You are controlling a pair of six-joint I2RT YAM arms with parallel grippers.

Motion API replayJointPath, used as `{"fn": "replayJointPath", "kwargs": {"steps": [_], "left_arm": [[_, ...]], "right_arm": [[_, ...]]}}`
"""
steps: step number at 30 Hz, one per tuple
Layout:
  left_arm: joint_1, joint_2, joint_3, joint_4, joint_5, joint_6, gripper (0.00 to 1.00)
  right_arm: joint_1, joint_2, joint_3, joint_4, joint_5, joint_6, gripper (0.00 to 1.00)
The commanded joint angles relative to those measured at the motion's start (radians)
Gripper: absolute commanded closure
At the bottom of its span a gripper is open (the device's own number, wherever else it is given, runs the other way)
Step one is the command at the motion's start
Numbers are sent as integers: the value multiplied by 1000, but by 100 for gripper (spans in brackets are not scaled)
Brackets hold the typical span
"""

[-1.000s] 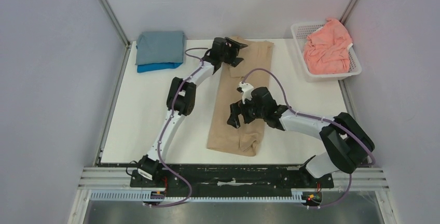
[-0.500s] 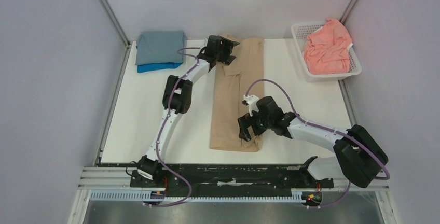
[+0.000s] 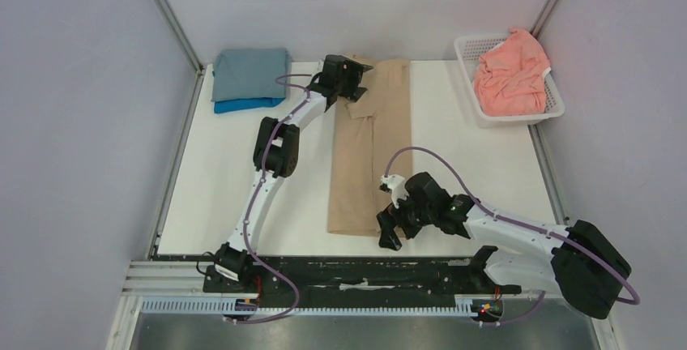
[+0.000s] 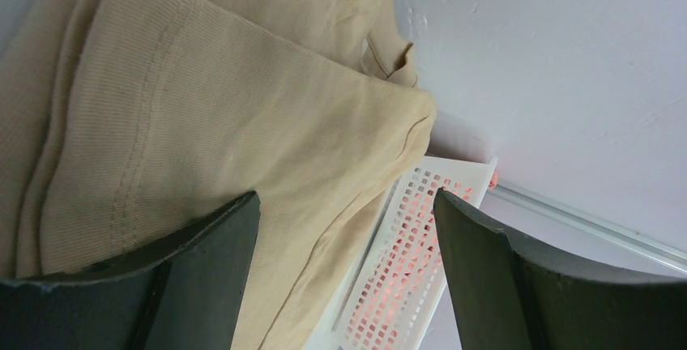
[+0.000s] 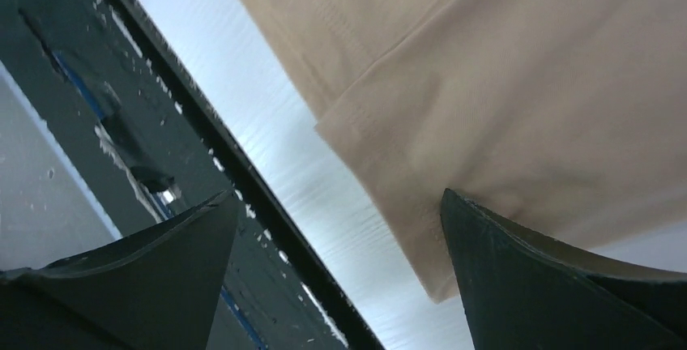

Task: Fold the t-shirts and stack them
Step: Rotate the tshirt 90 degrees

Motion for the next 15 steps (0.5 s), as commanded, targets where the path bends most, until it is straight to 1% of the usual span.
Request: {"fn": "replayJointPath", "kwargs": {"steps": [1, 6, 9, 12, 13, 15], "left_arm": [[34, 18, -49, -197, -91, 57, 13], [35, 18, -49, -181, -74, 79, 13], [34, 12, -36, -149, -16, 108, 13], [34, -43, -28, -148, 12, 179, 13], [34, -66, -29, -144, 30, 219, 13], [33, -126, -36, -100, 152, 307, 13]], "right_arm": [[60, -2, -45, -10, -67, 52, 2], [129, -62, -55, -23, -32, 96, 2], [130, -122, -25, -59, 62, 96, 2], [130, -181, 11, -84, 158, 90, 2], [130, -203, 16, -72, 180, 89, 2], [130, -244, 2, -30, 198, 84, 2]]}}
